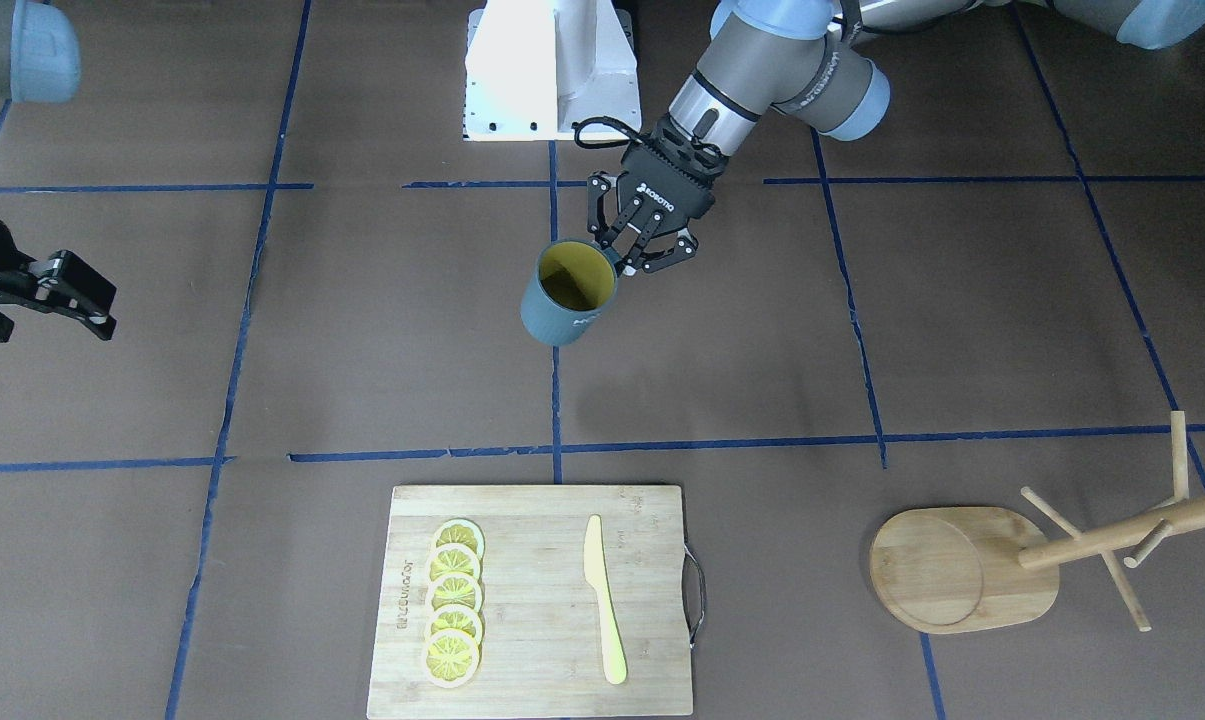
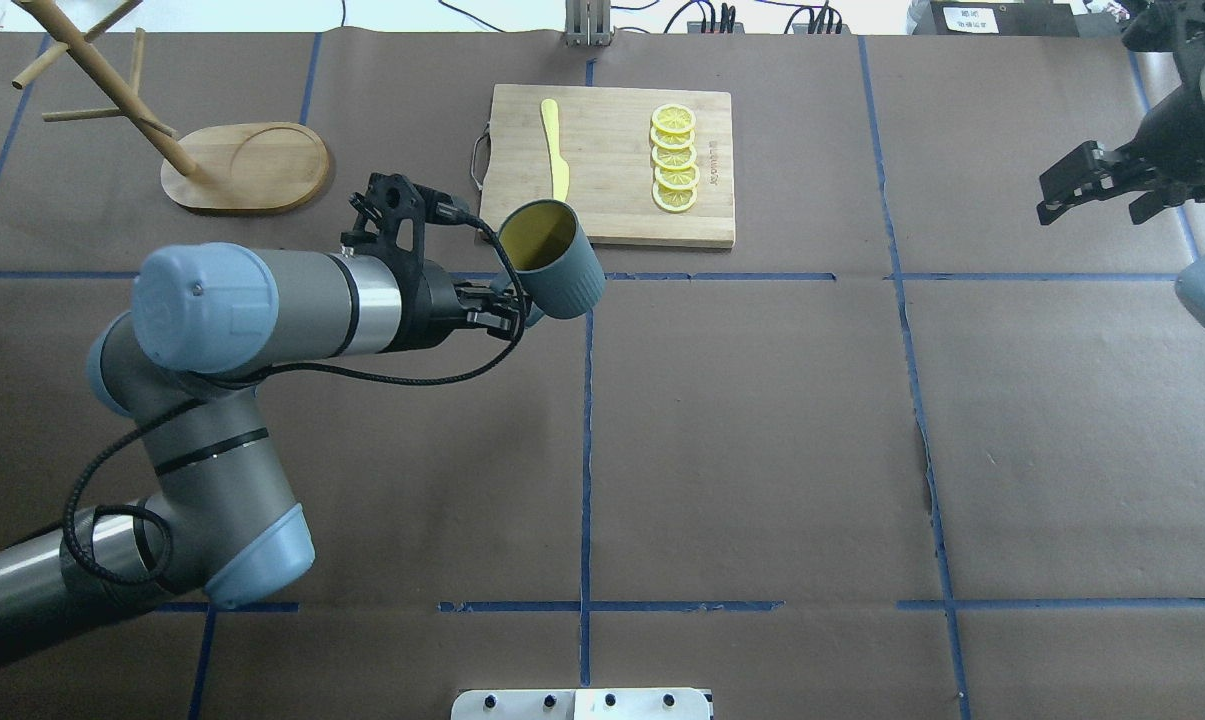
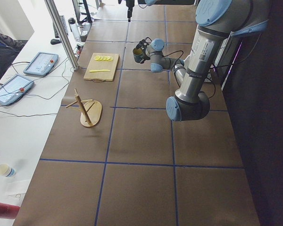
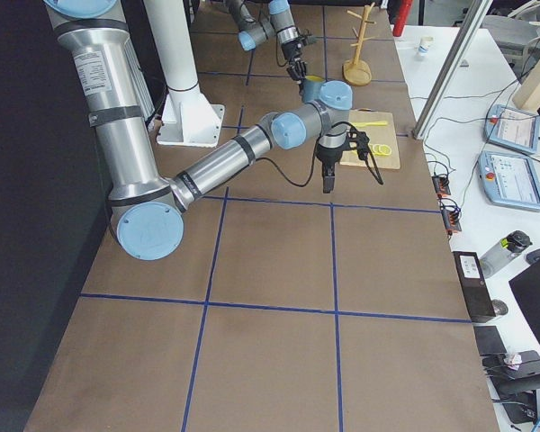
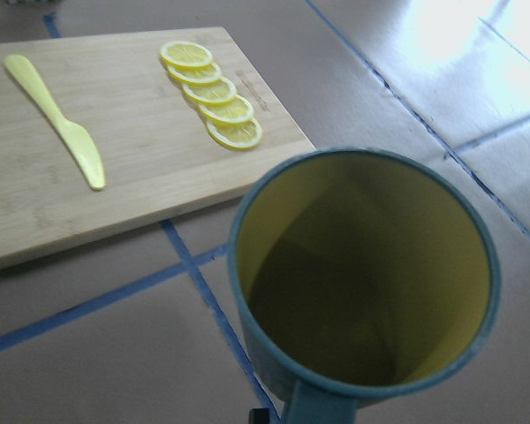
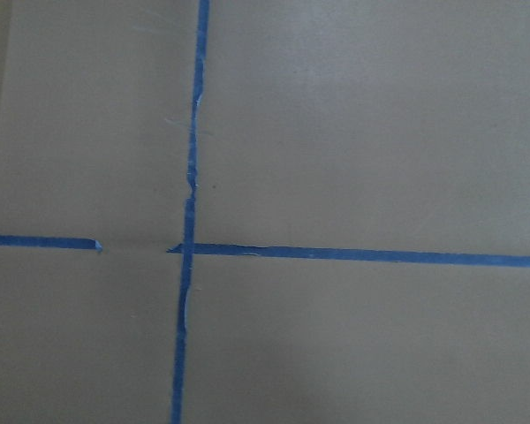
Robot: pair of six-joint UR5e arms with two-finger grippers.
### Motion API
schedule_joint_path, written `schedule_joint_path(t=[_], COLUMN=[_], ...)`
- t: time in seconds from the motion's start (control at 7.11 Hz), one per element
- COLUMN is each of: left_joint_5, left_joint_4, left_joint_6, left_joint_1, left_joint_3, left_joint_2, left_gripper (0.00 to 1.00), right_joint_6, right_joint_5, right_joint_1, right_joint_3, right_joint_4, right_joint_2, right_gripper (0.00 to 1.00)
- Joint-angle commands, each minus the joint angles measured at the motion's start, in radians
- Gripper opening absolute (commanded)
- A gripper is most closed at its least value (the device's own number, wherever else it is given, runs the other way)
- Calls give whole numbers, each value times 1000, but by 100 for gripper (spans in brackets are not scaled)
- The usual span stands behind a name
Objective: Hang cup on storage rack
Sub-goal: 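Lift the mug with the left gripper and carry it toward the wooden rack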
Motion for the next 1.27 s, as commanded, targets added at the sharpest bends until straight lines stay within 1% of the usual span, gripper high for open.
schedule_joint_path(t=[0.0,0.14,0.28,0.56,0.7,0.84,0.98,1.12], left_joint_5=[-86,-100,-110,-161,-193,-196,-196,-196], left_joint_4=[-1,-3,-6,-9,-10,-15,-17,-26], left_joint_6=[-152,-232,-331,-540,-665,-770,-795,-847], left_joint_1=[-131,-173,-204,-271,-303,-316,-330,-347], left_joint_3=[17,35,49,57,57,58,80,124], left_joint_2=[1,1,1,1,1,-1,-6,-15], left_gripper=[0,0,0,0,0,0,0,0], right_joint_6=[-269,-391,-509,-692,-700,-696,-696,-696], right_joint_5=[45,45,43,55,72,86,86,86], right_joint_1=[119,164,201,299,336,350,350,350], right_joint_3=[-7,-10,-32,-116,-144,-138,-136,-135], right_joint_4=[-1,1,-1,1,1,2,4,4], right_joint_2=[-94,-148,-176,-217,-236,-233,-225,-225], right_gripper=[100,100,100,100,100,100,100,100])
